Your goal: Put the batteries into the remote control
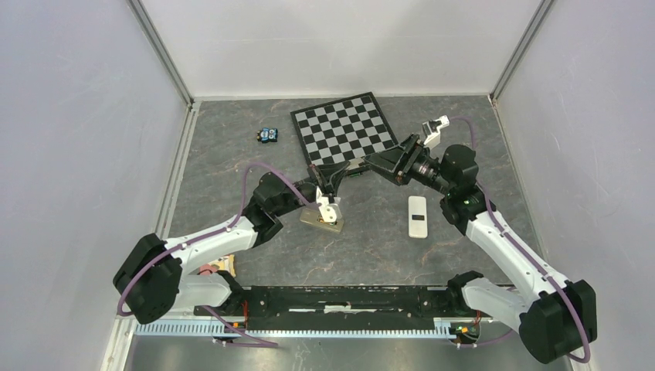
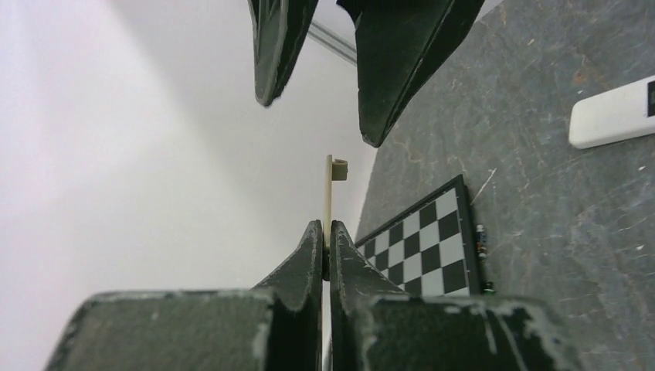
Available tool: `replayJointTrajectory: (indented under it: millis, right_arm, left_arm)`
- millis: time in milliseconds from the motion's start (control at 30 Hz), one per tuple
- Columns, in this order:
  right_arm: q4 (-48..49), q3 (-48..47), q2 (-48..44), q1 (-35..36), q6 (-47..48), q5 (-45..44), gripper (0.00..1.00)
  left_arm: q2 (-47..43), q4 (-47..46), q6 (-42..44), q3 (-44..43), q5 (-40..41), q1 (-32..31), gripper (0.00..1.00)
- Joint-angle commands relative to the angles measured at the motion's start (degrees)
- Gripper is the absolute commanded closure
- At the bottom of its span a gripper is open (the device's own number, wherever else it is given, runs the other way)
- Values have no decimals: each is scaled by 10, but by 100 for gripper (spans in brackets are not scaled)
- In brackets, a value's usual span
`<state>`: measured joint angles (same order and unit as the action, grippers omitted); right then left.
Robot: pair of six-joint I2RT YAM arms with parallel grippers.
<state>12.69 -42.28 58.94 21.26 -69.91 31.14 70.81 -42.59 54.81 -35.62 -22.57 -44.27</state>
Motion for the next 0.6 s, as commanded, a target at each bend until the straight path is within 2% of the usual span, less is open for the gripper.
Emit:
replayJointTrajectory:
  millis: [0,400,567]
  right_arm:
    - [24,4,14,-2,-24,15,39]
    - [59,11,42,-2,-32,48,66]
    - [104,32,30,-2,-74,77,68]
  left_arm:
    - [-12,-22,116,-19,-38,-5,98]
    - [-12,28,137,-35,-78,-8,95]
    - [-8,50,144,-38,-84,-8,92]
